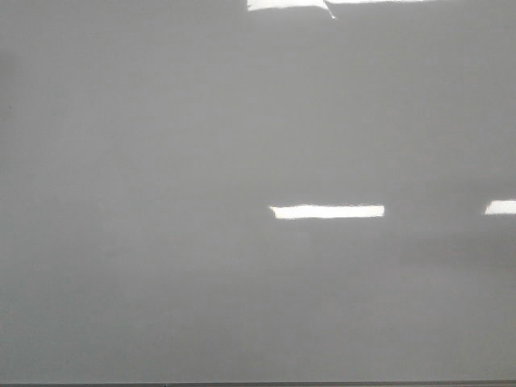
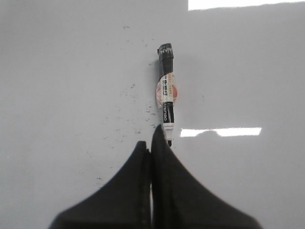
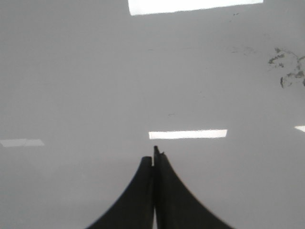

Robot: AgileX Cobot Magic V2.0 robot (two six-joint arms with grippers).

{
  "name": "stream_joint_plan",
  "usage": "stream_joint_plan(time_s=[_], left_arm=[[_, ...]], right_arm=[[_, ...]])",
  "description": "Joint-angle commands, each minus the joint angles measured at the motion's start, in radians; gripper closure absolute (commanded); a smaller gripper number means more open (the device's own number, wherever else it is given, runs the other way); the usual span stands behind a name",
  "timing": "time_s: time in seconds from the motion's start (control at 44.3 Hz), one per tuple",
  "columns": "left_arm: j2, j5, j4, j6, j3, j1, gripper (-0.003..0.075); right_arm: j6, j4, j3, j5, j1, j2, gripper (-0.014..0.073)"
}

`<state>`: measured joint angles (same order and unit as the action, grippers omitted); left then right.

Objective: Write number 7 on whiteboard

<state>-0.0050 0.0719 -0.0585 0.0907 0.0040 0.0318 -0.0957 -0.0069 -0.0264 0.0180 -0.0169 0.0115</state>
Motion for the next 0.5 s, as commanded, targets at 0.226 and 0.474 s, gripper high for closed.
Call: stream_joint_plan(time_s=[0.226, 0.474], left_arm=[[-0.008, -0.131, -0.032, -0.002, -0.154, -0.002, 0.0741], [0.103, 0.054, -0.032, -0.002, -0.459, -0.002, 0.0741]], right_arm=[[0.004, 0.001, 0.175, 0.054, 0.005, 0.011, 0.0662], [0.013, 0.001, 0.426, 0.189, 0.005, -0.111, 0.0662]])
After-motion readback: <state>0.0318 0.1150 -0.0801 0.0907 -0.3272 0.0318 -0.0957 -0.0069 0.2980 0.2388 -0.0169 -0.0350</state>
